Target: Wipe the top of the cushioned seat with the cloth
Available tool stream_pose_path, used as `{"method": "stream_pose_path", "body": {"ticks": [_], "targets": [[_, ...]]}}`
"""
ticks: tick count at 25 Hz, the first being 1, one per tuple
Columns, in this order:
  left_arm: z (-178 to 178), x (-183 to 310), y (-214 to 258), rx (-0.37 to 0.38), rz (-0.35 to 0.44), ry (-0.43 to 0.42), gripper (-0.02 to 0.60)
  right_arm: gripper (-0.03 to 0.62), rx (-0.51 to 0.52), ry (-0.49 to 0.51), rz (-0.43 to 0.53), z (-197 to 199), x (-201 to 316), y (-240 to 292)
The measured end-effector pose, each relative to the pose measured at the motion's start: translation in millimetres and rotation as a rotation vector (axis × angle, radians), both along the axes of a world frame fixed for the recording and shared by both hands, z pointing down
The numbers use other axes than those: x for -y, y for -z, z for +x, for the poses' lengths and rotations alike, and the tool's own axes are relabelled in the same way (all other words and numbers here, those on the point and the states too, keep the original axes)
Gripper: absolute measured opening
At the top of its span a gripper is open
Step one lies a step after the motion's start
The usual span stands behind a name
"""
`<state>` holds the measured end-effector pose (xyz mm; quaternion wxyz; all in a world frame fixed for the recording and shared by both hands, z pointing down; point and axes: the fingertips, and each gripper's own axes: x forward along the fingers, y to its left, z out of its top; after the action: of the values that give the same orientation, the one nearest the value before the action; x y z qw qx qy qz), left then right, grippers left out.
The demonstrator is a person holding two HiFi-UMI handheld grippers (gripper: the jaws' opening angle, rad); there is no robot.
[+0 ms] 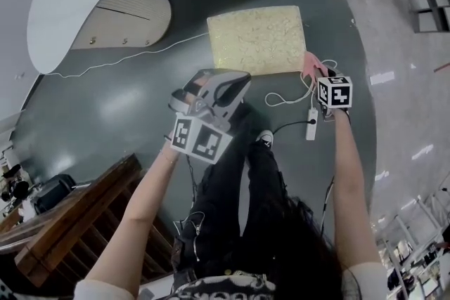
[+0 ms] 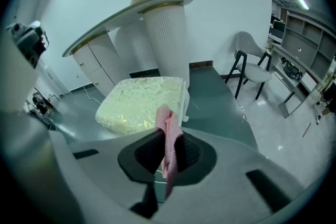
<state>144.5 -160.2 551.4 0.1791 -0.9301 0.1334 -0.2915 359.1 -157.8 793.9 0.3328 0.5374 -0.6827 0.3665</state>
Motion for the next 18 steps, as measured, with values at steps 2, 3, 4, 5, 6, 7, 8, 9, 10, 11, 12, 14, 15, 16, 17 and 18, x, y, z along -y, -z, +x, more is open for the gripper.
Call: {"method": "stream_pose_path", "body": {"ticks": [2, 3, 4, 5, 6, 7, 8, 9, 10, 11, 12, 14, 15, 16, 17, 18], "targets": [[3, -2, 9, -0.006, -0.005, -0.001, 0.008, 0.014, 0.024, -0.007, 0.037, -4, -2, 26], [3, -5, 14, -0.005, -0.011, 0.0, 0.008, 0.014, 0.039, -0.012, 0.05, -9, -6, 40], [3, -8, 21, -0.003, -0.018, 0.001, 0.008, 0.014, 0.056, -0.015, 0.061, -13, -11, 54], [4, -11, 28, -0.003, -0.023, 0.001, 0.008, 0.014, 0.071, -0.019, 0.075, -17, -16, 70], [5, -13, 37, -0.005, -0.024, 0.001, 0.008, 0.014, 0.084, -0.024, 0.092, -20, -20, 86], [7, -14, 46, -0.01, -0.02, -0.001, 0.008, 0.014, 0.095, -0.03, 0.114, -22, -22, 103], [10, -14, 55, -0.015, -0.014, -0.002, 0.008, 0.014, 0.105, -0.036, 0.136, -23, -24, 119], [12, -15, 64, -0.02, -0.008, -0.001, 0.008, 0.014, 0.116, -0.041, 0.157, -25, -26, 135], [14, -16, 72, -0.026, -0.005, 0.002, 0.008, 0.014, 0.127, -0.043, 0.176, -28, -30, 151], [15, -18, 81, -0.031, -0.002, 0.006, 0.008, 0.014, 0.135, -0.043, 0.192, -31, -34, 167], [15, -19, 90, -0.037, 0.001, 0.013, 0.008, 0.014, 0.141, -0.04, 0.207, -35, -38, 183], [16, -23, 106, -0.049, 0.009, 0.03, 0.008, 0.014, 0.143, -0.021, 0.237, -43, -46, 211], [16, -26, 112, -0.053, 0.014, 0.04, 0.008, 0.014, 0.139, -0.009, 0.251, -46, -50, 224], [16, -29, 119, -0.057, 0.019, 0.049, 0.008, 0.014, 0.133, 0.002, 0.267, -48, -54, 236], [15, -33, 124, -0.059, 0.023, 0.058, 0.008, 0.014, 0.128, 0.01, 0.282, -50, -58, 248], [13, -37, 130, -0.061, 0.025, 0.067, 0.008, 0.014, 0.124, 0.017, 0.296, -52, -61, 260]]}}
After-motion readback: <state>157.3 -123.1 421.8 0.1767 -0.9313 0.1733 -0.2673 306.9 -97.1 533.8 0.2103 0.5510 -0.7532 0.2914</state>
